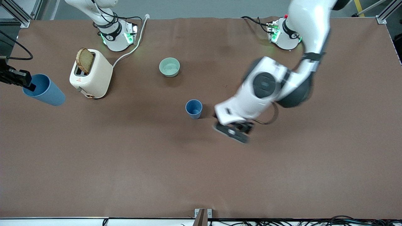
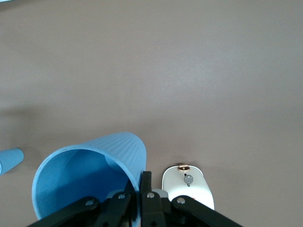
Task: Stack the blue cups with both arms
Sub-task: 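Release the cup upright and raise the left gripper away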
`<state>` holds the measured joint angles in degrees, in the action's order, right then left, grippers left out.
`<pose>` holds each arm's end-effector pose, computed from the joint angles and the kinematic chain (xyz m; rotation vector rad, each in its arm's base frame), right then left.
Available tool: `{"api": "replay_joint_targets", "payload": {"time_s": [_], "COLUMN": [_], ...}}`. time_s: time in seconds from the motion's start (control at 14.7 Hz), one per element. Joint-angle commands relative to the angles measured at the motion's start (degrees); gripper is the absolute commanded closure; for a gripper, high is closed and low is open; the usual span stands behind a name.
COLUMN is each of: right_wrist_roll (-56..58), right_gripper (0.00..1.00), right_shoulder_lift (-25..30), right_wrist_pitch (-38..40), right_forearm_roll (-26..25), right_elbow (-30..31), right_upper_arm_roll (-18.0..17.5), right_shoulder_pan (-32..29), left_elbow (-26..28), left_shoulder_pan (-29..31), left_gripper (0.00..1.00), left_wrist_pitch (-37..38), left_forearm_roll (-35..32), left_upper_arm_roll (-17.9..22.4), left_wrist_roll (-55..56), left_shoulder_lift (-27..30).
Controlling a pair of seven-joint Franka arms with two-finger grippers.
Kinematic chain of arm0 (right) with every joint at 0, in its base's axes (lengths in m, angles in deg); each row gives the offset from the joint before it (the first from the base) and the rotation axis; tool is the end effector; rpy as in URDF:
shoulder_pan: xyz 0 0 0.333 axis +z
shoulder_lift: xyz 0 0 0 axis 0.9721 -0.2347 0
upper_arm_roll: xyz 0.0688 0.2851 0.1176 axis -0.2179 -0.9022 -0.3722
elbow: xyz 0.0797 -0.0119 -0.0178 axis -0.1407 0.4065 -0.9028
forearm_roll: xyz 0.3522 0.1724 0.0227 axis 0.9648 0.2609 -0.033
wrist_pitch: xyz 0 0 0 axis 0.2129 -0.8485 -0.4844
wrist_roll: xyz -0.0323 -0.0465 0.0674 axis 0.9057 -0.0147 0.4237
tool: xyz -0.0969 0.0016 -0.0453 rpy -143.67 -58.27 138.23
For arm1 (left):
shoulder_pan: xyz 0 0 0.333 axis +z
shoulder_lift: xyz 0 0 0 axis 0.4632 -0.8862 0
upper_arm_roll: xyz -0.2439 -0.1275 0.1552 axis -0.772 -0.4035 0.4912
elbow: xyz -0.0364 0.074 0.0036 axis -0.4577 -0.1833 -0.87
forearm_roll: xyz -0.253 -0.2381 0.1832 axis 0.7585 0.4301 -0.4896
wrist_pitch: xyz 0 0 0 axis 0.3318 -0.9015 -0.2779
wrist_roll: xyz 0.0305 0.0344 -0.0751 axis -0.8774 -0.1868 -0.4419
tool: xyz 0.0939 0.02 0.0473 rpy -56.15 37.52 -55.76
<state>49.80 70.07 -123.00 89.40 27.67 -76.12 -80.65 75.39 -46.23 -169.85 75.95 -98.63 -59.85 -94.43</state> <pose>0.5460 -0.0393 0.6295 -3.0829 0.1986 -0.0499 0.6480 -0.3376 0.4187 2.9423 -0.5786 0.0672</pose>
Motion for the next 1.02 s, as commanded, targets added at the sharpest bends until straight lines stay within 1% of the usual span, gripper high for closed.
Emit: {"api": "replay_joint_targets", "payload": {"time_s": [0.0,0.27,0.34,0.48,0.54,0.82,0.88,0.95], "right_wrist_roll": [0.0,-0.5,-0.8,-1.7,-3.1,-14.6,-17.4,-20.3], "right_gripper": [0.96,0.96,0.96,0.96,0.97,0.97,0.97,0.97], "right_shoulder_lift": [-0.3,-2.4,-3.1,-4.8,-5.6,-8.4,-9.1,-10.1], "right_wrist_pitch": [0.3,-2.5,-2.8,-3.5,-4.3,-12.3,-14.7,-16.8], "right_forearm_roll": [0.1,0.4,1.0,5.8,7.5,7.6,7.4,7.4], "right_elbow": [-1.0,-1.2,-1.2,-1.0,-0.9,1.2,2.4,3.0], "right_upper_arm_roll": [-0.1,-0.2,-0.2,-0.2,-0.2,-0.1,-0.1,-0.1], "right_shoulder_pan": [0.7,3.9,5.4,7.7,8.8,17.2,19.9,22.2], "left_elbow": [1.6,1.6,1.6,1.6,1.5,1.1,1.1,1.2], "left_shoulder_pan": [7.9,18.6,19.8,20.9,21.6,22.3,22.3,21.1], "left_gripper": [0.00,0.00,0.00,0.00,0.00,0.00,0.00,0.00], "left_wrist_pitch": [1.4,2.9,3.0,3.4,5.4,10.0,10.7,10.8], "left_forearm_roll": [-0.8,-1.0,-2.0,-6.3,-7.9,-8.0,-7.7,-7.3], "left_upper_arm_roll": [-0.7,-0.6,-0.6,-0.6,-0.6,-0.7,0.3,3.3], "left_wrist_roll": [0.1,0.1,0.0,-0.1,-0.1,-0.3,-0.2,-0.3], "left_shoulder_lift": [0.8,2.4,3.0,6.1,8.2,11.8,13.3,15.4]}}
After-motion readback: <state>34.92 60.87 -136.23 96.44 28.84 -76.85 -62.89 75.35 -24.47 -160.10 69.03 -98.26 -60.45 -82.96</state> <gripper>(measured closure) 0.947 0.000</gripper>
